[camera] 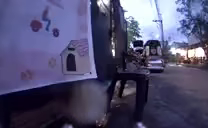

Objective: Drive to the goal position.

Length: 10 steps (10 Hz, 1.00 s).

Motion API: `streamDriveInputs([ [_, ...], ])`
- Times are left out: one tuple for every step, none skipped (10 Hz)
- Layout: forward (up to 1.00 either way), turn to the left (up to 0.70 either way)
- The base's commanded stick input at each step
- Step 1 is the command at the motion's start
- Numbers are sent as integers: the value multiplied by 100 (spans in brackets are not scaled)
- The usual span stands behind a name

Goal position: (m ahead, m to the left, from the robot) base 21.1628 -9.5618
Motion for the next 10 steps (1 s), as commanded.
streamDriveInputs([
  [0, -70],
  [0, -70],
  [0, -70],
  [0, -70],
  [0, -70],
  [0, -70],
  [0, -70],
  [0, -70],
  [0, -70],
  [0, -70],
])
